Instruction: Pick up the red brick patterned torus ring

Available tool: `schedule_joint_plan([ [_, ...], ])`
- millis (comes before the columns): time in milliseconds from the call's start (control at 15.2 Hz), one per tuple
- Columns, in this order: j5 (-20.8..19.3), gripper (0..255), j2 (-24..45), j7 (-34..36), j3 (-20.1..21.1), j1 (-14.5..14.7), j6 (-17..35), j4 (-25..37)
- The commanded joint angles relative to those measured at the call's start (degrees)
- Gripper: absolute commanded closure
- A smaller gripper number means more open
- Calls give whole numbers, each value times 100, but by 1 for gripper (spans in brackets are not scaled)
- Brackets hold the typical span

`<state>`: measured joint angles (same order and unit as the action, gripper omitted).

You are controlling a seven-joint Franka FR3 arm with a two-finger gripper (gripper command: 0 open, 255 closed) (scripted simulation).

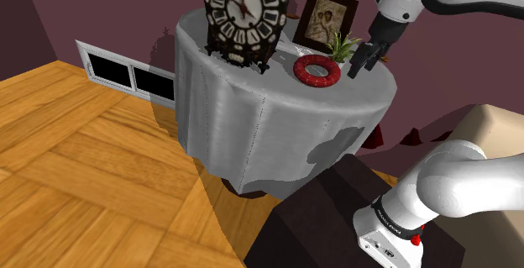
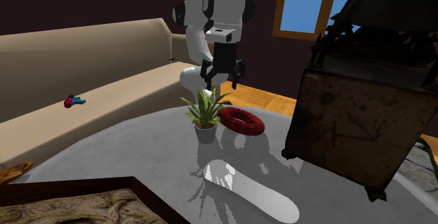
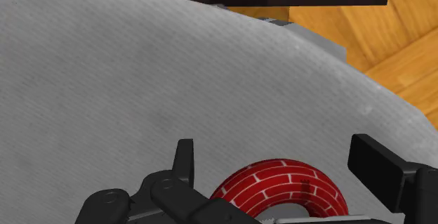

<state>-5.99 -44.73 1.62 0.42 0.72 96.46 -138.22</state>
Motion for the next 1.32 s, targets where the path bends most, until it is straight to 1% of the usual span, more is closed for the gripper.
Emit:
schedule_joint_plan([
  [0, 0, 0, 0, 0, 0, 0, 0, 0],
  [396, 37, 0, 1204, 573, 460, 61, 672, 546],
  [726, -90, 0, 2262, 1064, 818, 61, 1056, 1211],
  [792, -101, 0, 2315, 1089, 834, 61, 1070, 1248],
  [1254, -134, 0, 2381, 1185, 847, 61, 1652, 725],
])
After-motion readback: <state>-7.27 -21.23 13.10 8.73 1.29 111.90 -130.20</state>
